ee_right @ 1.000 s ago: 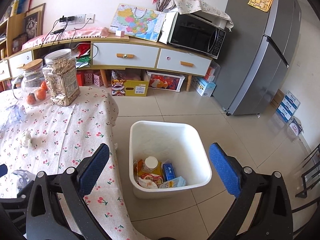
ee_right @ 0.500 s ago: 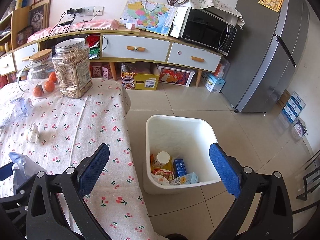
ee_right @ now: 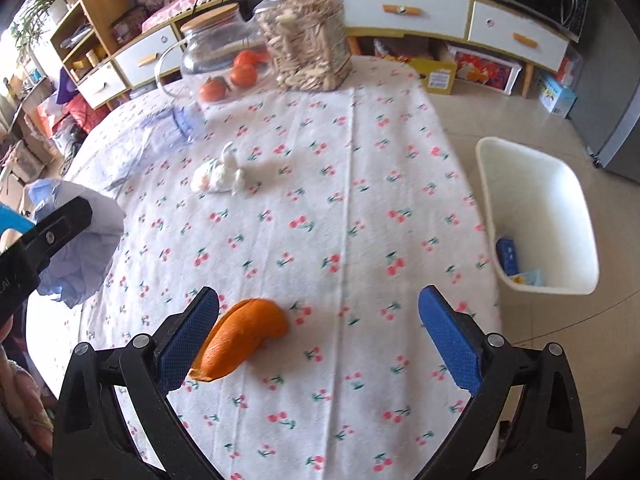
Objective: Collect trash
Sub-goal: 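Grasp the crumpled light-blue paper with the left tool while the right grasps an orange peel, then carry the orange peel over the bin with the right tool while the left holds the paper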
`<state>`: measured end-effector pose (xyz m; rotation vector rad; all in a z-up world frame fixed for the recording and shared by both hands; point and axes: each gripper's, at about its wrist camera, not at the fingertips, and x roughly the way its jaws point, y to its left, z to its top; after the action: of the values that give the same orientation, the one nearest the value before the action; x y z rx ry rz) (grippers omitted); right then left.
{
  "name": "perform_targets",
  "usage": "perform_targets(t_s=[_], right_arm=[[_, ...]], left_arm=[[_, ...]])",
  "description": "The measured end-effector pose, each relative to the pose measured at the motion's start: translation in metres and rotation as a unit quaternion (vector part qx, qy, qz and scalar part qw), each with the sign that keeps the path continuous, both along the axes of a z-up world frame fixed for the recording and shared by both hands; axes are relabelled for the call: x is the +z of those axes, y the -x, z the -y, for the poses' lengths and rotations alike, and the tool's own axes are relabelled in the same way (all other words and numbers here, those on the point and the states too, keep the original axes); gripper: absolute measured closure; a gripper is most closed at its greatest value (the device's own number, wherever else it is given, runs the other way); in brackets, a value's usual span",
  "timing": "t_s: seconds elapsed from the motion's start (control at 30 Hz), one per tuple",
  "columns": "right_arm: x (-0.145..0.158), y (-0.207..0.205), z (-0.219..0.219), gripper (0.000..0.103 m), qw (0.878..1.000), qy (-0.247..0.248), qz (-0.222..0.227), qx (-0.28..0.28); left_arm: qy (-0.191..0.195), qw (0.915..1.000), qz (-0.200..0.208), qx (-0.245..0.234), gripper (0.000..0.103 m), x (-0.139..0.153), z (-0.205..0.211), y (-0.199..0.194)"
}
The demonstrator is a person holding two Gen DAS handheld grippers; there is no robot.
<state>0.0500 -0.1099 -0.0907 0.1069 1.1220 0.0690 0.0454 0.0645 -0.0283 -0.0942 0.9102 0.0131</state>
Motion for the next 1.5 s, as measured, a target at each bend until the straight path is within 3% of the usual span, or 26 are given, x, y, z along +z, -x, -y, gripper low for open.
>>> perform_targets(t_s=[0.17,0.23,0.37,0.43,0.53,0.7,0.97,1.5], right_arm=[[-0.027,0.005,-0.044,0.015,0.999,0.044,-0.018,0.022],[-0.035,0.007,-0.058,0.032,0.997,0.064,-0.019,0.036],[-0.037,0.011,-0.072,0.050,0.995,0.082,0.000,0.054],[-0.033,0.013,-0.072,0.069,0.995,0.082,0.007,0.060],[-0.028,0.011,-0.069,0.077,0.996,0.057,0.008,0.068],[-0.014,0.001,-0.061,0.079,0.997,0.010,0.021,0.068],[0.024,-0.013,-0.043,0.079,0.996,-0.019,0.079,0.047],[0.062,-0.005,-0.013,0.077,0.977,0.049,0.208,-0.001]], left_arm=[[-0.005,0.9999,0.004,0.013,0.040,0.001,-0.017,0.008],[-0.010,0.9998,0.007,0.015,0.039,0.002,-0.022,0.011],[-0.009,0.9997,0.003,0.024,0.039,0.000,-0.033,0.013],[-0.006,0.9995,0.003,0.031,0.039,0.001,-0.039,0.012],[-0.004,0.9993,0.003,0.038,0.039,0.001,-0.045,0.013],[-0.004,0.9989,0.004,0.047,0.039,0.000,-0.051,0.013],[0.002,0.9980,0.003,0.063,0.039,-0.003,-0.058,0.008],[-0.042,0.9939,0.081,0.063,0.038,0.018,-0.024,0.013]])
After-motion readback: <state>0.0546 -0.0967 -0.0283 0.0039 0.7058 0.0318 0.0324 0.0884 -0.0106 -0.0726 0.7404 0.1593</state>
